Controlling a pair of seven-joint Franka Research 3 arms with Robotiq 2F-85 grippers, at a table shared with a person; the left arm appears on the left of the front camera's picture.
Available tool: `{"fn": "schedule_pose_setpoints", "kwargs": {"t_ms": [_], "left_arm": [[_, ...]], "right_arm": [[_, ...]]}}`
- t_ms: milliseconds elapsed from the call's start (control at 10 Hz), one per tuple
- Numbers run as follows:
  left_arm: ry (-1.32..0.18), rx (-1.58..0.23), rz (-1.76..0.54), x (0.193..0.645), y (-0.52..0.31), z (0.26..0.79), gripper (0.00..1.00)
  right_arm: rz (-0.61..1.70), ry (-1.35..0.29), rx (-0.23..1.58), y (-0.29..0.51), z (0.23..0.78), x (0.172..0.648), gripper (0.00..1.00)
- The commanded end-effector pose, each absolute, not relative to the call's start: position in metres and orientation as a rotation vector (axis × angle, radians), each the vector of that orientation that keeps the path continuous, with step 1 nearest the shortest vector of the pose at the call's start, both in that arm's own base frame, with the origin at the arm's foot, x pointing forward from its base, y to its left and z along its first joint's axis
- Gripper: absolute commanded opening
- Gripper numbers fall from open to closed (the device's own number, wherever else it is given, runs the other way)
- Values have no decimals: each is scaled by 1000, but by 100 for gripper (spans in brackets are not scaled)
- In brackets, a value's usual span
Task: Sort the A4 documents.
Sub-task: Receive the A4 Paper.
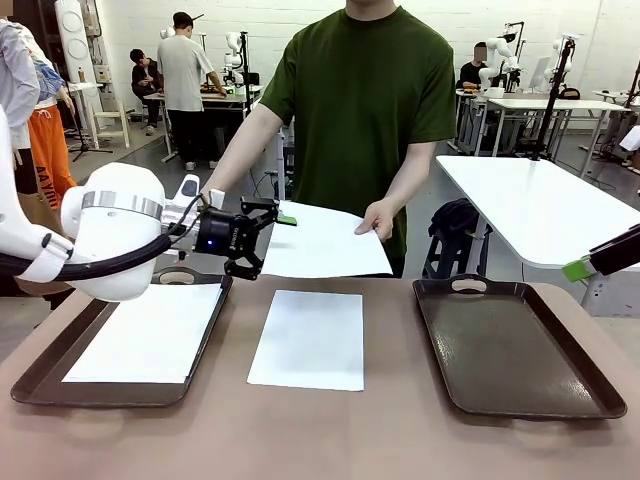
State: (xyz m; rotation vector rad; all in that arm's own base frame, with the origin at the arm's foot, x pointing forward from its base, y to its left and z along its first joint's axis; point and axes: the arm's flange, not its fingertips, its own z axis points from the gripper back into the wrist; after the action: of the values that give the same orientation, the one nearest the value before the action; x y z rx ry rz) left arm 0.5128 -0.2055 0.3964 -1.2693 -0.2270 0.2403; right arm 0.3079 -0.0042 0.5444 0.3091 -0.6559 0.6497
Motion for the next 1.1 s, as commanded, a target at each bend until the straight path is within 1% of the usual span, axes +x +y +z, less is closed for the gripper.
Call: {"fn": "schedule_pose_setpoints", "kwargs": {"t_ms": [0, 500, 900, 1000], "left_arm": [[-220, -1309, 212, 518, -213, 389, 100], [-267, -1348, 107, 545, -218, 366, 100], [-289, -1364, 105, 565, -211, 359, 100], [-317, -1354, 103, 566, -209, 362, 80]], "right_arm": [[654, -657, 330, -4, 543, 309, 100], [654, -657, 330, -4, 543, 309, 100], [654, -657, 330, -4, 543, 309, 100], [654, -657, 330, -4, 543, 309, 100]]}}
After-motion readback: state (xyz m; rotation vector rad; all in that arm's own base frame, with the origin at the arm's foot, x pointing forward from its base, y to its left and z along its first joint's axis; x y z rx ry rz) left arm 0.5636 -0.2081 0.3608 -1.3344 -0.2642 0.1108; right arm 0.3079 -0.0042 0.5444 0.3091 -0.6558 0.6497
